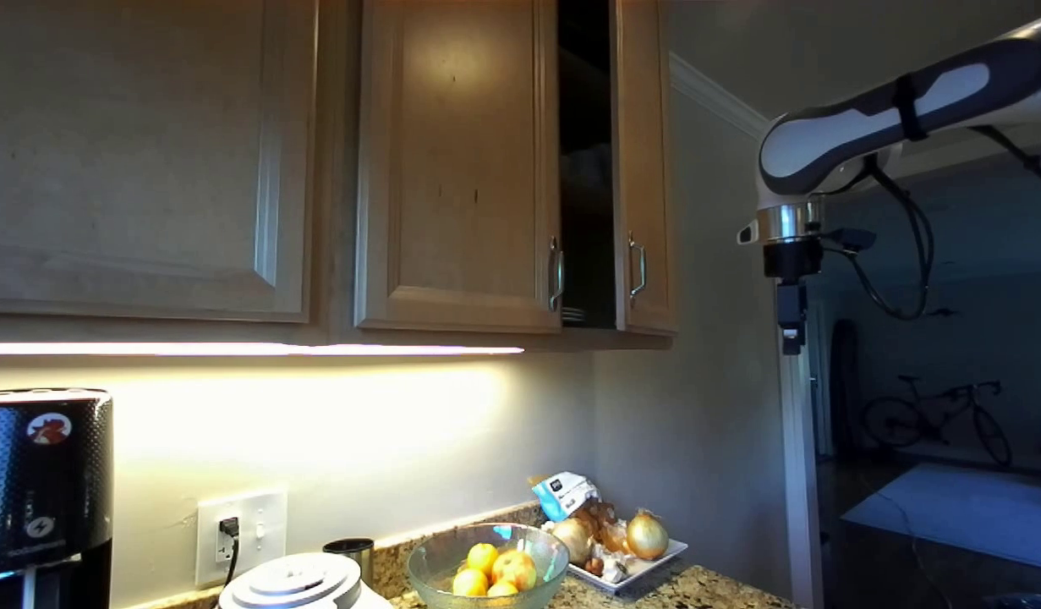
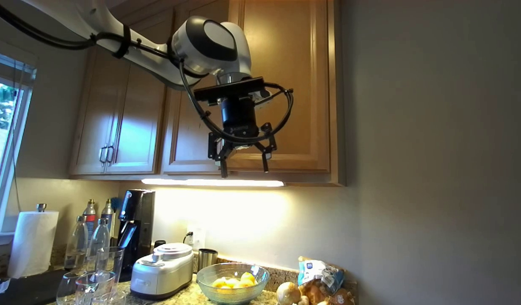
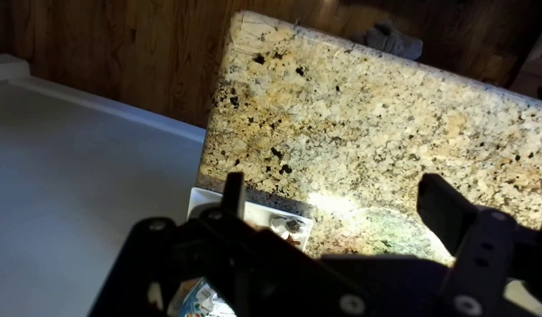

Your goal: Close the doors of the cupboard

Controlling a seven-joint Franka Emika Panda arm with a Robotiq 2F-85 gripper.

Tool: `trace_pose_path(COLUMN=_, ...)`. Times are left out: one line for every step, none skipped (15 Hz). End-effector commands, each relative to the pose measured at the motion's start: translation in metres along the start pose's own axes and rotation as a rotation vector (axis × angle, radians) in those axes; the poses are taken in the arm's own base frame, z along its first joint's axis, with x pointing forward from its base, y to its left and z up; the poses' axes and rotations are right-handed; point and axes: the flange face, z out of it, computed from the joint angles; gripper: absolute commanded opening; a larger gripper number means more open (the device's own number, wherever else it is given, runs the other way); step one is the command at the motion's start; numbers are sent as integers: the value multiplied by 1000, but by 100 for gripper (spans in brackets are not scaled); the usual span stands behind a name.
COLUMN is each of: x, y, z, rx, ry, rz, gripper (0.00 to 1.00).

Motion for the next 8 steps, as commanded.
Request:
trace_pose_path(x=8, y=-18, z=-3, rx=21, ry=74, rz=60, gripper=100)
trace_pose_path(x=13, y=-20, z=-6, rx=21, ry=108, rz=68, gripper=100)
trace_pose_path(x=22, y=-24, z=-7, rx=16, ry=146, rz=37, gripper=100)
trace_pose_path(x=26, y=-24, z=-11, rx=-1, ry=179, rz=36, gripper=100)
trace_pose_path(x=25, y=-17, z=-10, rx=5, ry=117, rz=24, gripper=100)
trace_pose_path(x=29, y=-19, z=-12, rx=-3, ry=137, rz=19, gripper=100)
trace_pose_path(x=30, y=-20, z=-12, rx=-5, ry=144, rz=16, gripper=100)
trace_pose_path(x=30, y=-20, z=-12, rx=-6, ry=146, rz=16, gripper=100)
